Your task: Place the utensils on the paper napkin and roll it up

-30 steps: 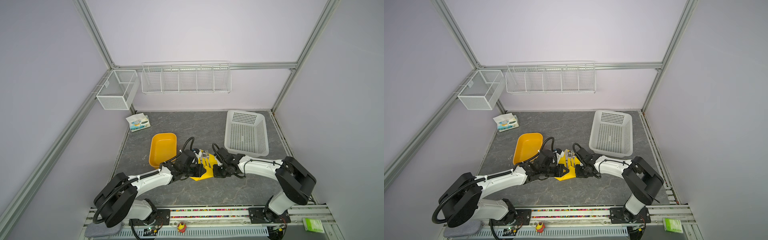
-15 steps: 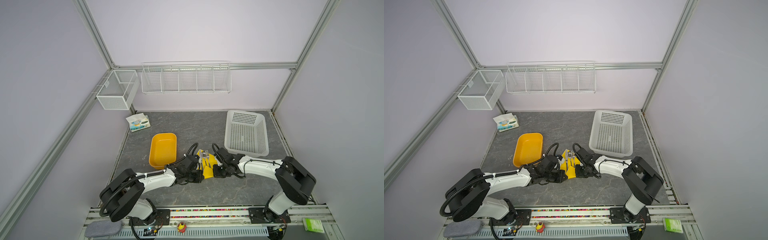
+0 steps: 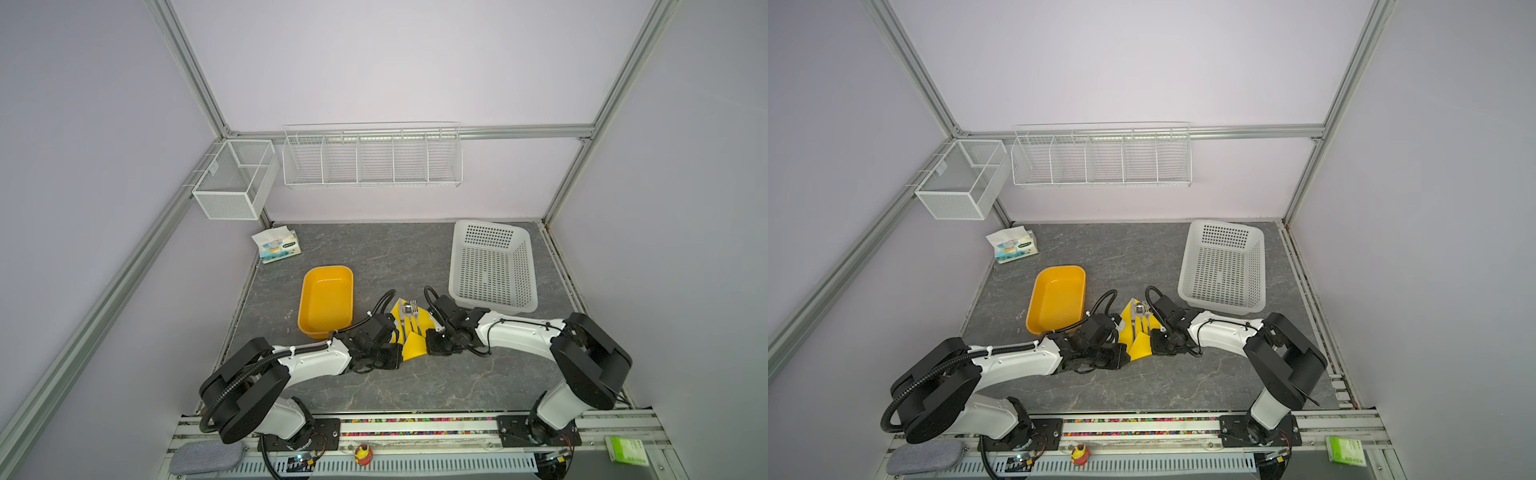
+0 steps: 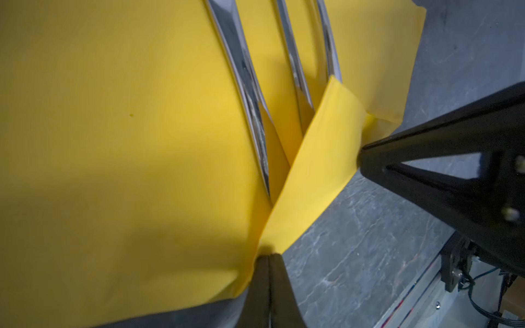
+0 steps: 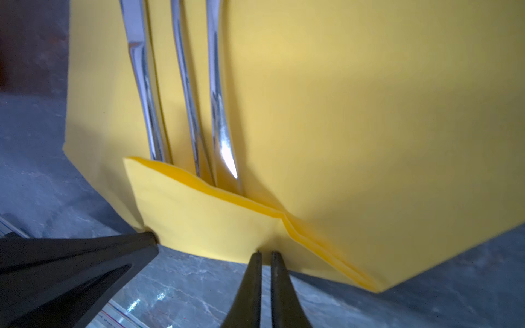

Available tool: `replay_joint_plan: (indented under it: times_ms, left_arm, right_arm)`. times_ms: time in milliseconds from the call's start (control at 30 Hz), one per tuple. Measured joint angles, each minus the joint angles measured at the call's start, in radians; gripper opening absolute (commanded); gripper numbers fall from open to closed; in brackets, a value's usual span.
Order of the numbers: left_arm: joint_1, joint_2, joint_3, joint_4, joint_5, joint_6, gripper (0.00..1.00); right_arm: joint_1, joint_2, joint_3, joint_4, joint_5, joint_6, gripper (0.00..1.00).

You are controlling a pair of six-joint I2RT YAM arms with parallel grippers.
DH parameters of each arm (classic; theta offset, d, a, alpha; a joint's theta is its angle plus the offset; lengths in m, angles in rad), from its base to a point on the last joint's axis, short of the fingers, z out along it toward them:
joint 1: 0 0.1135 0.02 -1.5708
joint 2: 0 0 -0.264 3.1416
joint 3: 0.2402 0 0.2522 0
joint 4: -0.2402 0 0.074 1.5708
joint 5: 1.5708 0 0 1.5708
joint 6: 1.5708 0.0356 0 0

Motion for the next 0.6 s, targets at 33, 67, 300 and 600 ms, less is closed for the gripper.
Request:
replay_joint_plan:
  times_ms: [33,67,300,600]
  left_arm:
    - [0.000,0.000,0.000,0.000,-0.002,0.000,0.02]
    - [0.000,0.000,0.000,-0.001,-0.002,0.000,0.02]
    - [0.000,-0.018,-0.007,-0.019,-0.021,-0.002,0.01]
    - [0.000,-0.085,-0.050,-0.059,-0.054,-0.031,0.01]
  right_arm:
    - [0.000,0.000,0.000,0.000,0.000,0.000,0.12]
    - [0.000,0.000,0.000,0.000,0.000,0.000,0.12]
    - [0.000,0.001,0.000,-0.001,0.000,0.000,0.12]
    - [0.000,0.001,0.002,-0.002,0.000,0.000,0.12]
